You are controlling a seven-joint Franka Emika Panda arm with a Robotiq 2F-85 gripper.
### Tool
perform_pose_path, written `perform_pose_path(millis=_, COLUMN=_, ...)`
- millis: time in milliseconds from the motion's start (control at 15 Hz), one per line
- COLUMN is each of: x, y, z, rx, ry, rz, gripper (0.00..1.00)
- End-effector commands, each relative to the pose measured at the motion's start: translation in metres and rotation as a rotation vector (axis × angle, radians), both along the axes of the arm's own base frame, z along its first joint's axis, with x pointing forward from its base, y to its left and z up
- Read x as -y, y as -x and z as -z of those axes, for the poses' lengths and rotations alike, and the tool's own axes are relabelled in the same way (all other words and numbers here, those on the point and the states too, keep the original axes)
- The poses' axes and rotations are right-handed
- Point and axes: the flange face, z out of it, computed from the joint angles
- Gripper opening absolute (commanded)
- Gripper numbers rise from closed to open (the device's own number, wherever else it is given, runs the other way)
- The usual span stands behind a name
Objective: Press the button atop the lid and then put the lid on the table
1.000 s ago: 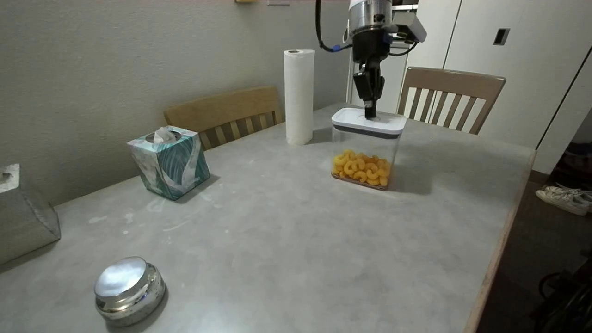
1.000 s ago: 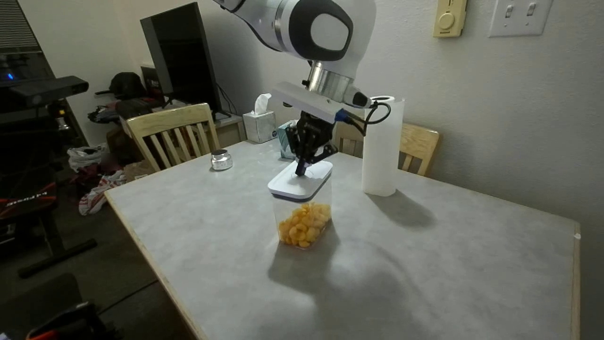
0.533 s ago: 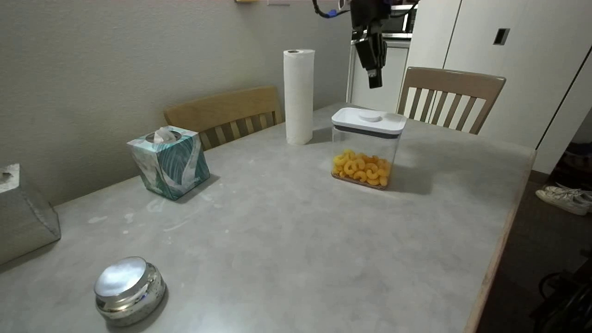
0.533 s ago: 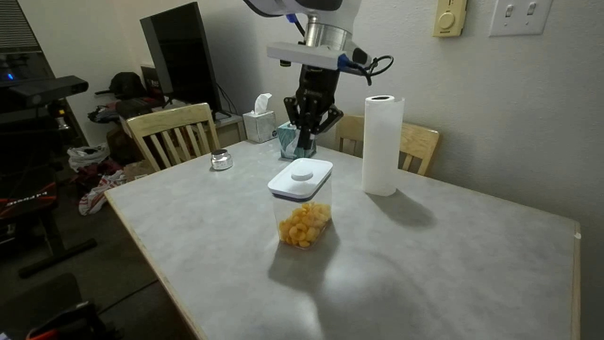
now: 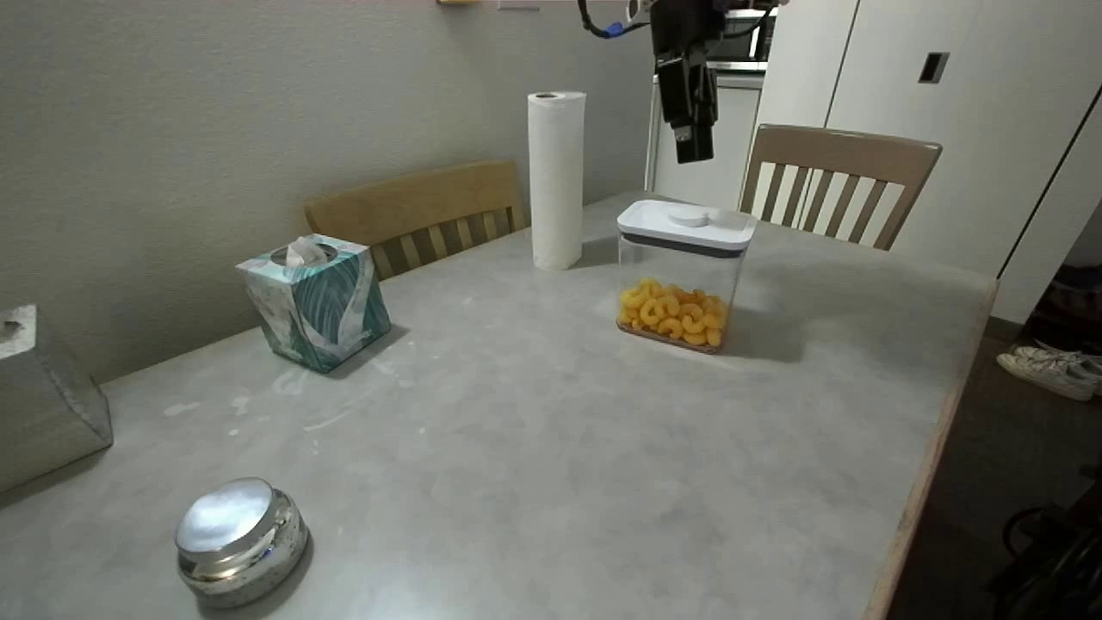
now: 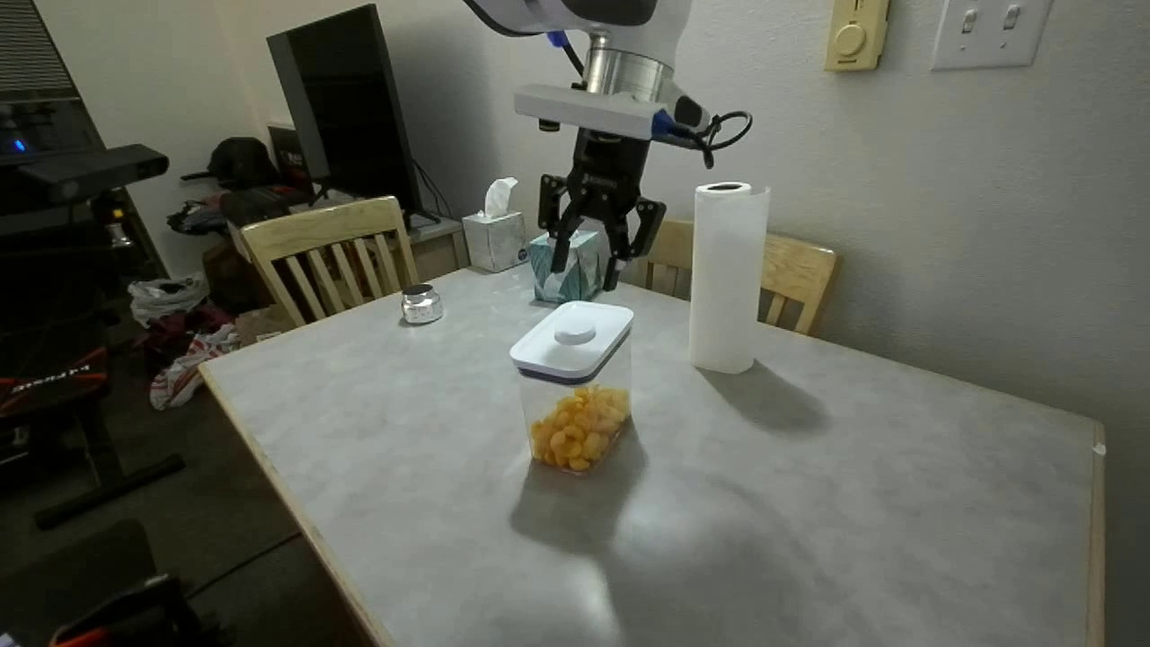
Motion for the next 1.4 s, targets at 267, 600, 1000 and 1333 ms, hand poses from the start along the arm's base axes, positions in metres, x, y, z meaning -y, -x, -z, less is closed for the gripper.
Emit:
perform_pose_path(millis=267, x=0.010, y=-0.014, z=0.042, rx=0.058, ry=-0.045, rz=-0.058, gripper=1.00)
perform_pose_path(millis=600, x=0.002, y=-0.019, z=0.056, rx=0.053, ry=-0.035, rz=-0.077, gripper=1.00)
perform_pose_path(millis=1000, x=-0.012, y=-0.017, z=0.050, rx=0.034, ry=-0.011, rz=-0.045, gripper=1.00)
perform_pose_path(millis=1333, x=-0.016, y=-0.014, z=0.051, rx=0.025, ry=0.010, rz=0.018, gripper=1.00)
